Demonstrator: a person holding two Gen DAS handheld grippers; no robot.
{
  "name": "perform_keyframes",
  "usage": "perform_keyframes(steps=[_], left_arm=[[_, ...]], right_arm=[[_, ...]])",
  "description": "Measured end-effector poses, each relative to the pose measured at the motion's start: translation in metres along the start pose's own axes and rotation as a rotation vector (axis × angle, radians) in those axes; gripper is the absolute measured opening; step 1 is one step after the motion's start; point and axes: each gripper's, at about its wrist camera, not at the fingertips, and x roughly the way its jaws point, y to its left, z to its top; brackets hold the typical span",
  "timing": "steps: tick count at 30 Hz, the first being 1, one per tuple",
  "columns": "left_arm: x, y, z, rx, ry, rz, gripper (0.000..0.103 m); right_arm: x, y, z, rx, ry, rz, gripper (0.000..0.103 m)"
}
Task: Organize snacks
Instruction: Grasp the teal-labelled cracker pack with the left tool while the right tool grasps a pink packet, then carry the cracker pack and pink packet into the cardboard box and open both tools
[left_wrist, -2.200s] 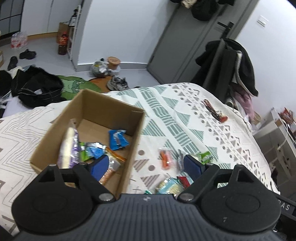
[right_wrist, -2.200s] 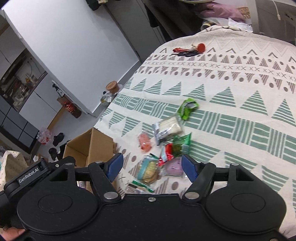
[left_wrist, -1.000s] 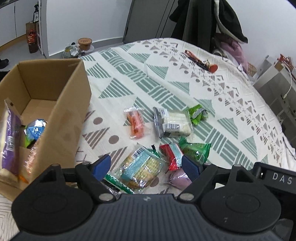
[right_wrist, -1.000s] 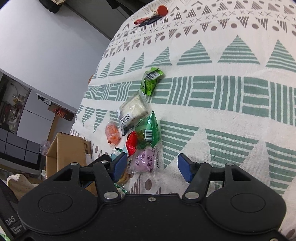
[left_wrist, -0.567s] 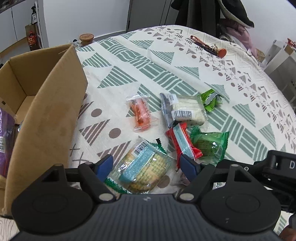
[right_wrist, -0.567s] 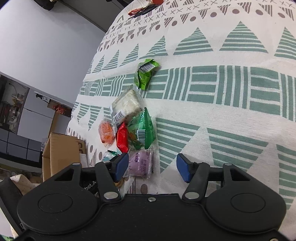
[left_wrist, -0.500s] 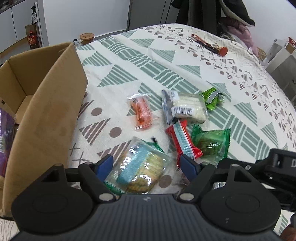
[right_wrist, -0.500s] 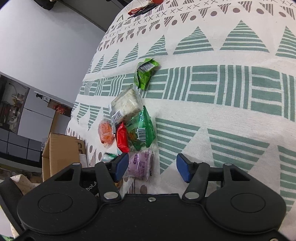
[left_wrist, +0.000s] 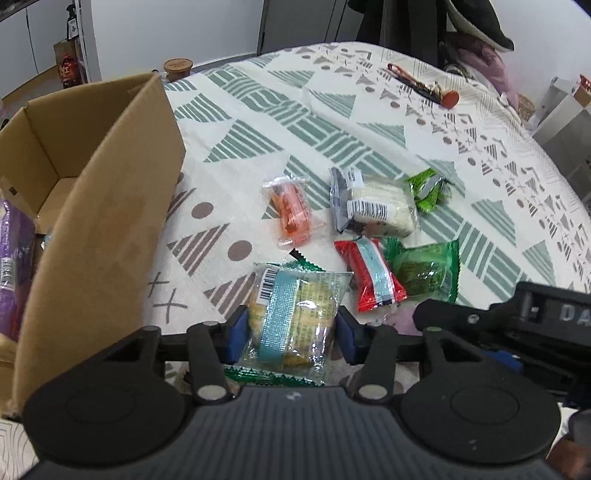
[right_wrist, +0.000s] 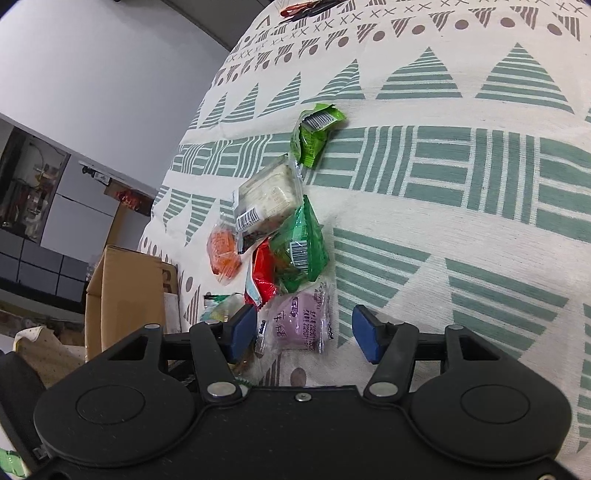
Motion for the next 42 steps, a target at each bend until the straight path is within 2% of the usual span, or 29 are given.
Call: perform_keyframes(steps=[9,12,13,17,31,42], left_arm=[[-0.033,0.013,0.012,-0.066,-0.067,-0.06,0.048],[-0.044,0.017,0.013,-0.083,-0.086,-0.075,0.048],[-0.047,0.019,0.014,-0.089,-0.092,-0.08,0.048],[-0.063,0.027,0.015,-0.108,-0.128,-0.093,0.048],[-0.104,0.061,0.023,-0.208,-0.216,-0.116,0.048],[-0.124,0.098,0.034,-0.299,-0.269,-0.111,0.048]], right_arm=[[0.004,0.008,-0.003,-0.036,-0.008,-0.03,0.057],[0.009,0.013,-0.003,-0.054,-0.006,-0.049,0.046],[0.011,0.014,-0.003,-0.058,-0.003,-0.054,0.039],[0.013,0.02,-0.005,-0.072,0.0,-0.067,0.031],[-0.024,0.04,-0.021,-0.092,-0.062,-0.039,0.027],[-0.055,0.09,-0.02,-0.123,-0.139,0.048,0.027]])
